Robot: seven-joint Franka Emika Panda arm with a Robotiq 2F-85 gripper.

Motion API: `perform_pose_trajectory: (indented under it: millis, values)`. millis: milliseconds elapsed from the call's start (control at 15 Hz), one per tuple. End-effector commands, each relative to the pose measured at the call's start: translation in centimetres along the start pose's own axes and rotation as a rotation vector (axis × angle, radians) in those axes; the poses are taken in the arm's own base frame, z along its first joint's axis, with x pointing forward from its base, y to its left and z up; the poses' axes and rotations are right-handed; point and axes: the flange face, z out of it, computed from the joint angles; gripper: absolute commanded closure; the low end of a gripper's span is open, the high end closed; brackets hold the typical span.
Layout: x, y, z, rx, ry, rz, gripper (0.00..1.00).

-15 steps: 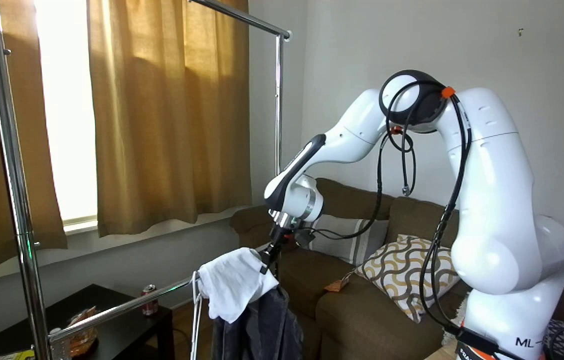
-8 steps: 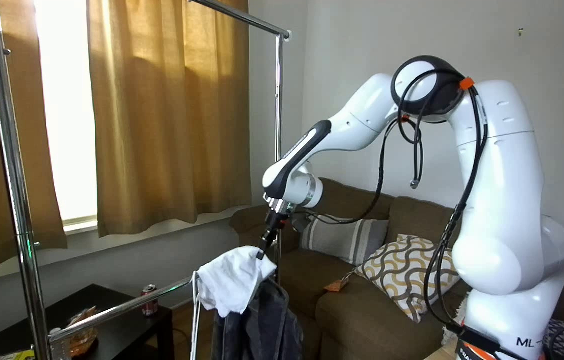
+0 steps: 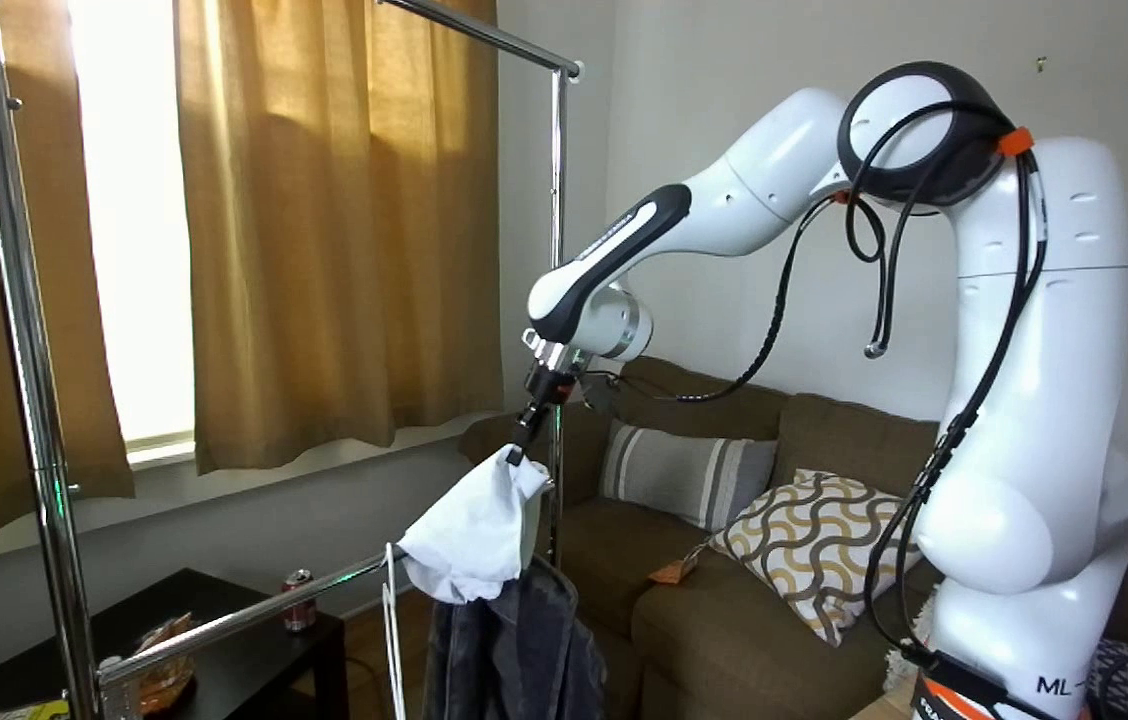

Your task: Remove the towel from the bottom rail of the clothes hanging rack and hang it on the top rail of the clothes hanging rack

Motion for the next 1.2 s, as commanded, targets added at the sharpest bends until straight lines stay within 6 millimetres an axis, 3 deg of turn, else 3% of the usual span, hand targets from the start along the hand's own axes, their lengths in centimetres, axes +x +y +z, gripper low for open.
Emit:
perform_pose_trajectory:
  millis: [0, 467, 733, 867, 933, 1133]
  values:
    - [0.7, -0.8, -3.4, -0.038, 0.037, -0.007, 0.99]
    - [4.4, -3.1, -8.7, -0.096, 0.118, -0.083, 0.99]
    - [5.6, -4.3, -11.6, -0.142, 0.165, -0.131, 0.99]
    - [5.0, -3.2, -10.7, -0.125, 0.163, -0.116, 0.99]
    - [5.9, -3.8, -11.2, -0.126, 0.170, -0.120, 0.95]
    - [5.4, -3.0, -10.8, -0.126, 0.162, -0.108, 0.95]
